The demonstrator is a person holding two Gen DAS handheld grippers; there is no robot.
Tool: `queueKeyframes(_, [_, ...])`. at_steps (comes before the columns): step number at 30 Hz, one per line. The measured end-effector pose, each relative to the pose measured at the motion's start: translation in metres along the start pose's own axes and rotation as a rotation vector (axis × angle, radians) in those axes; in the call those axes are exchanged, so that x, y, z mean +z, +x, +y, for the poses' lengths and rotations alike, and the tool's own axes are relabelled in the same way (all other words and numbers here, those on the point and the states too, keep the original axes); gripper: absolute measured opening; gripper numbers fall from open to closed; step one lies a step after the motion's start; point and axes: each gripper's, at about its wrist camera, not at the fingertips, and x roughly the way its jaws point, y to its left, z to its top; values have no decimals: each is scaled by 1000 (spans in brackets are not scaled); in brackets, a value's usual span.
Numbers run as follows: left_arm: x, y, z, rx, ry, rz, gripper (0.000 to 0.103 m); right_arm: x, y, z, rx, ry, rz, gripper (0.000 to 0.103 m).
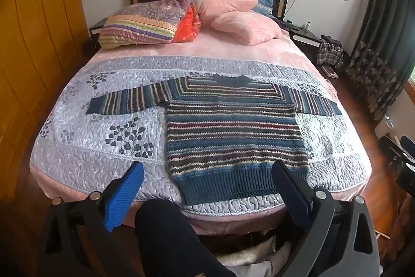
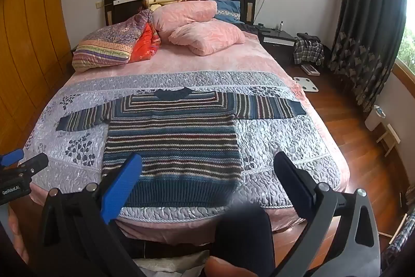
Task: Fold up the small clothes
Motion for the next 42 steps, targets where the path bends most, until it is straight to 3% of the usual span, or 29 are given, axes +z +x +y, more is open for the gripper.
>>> queueKeyframes(42, [4,-13,-2,38,5,-31,99,-6,7,5,22,1,13,100])
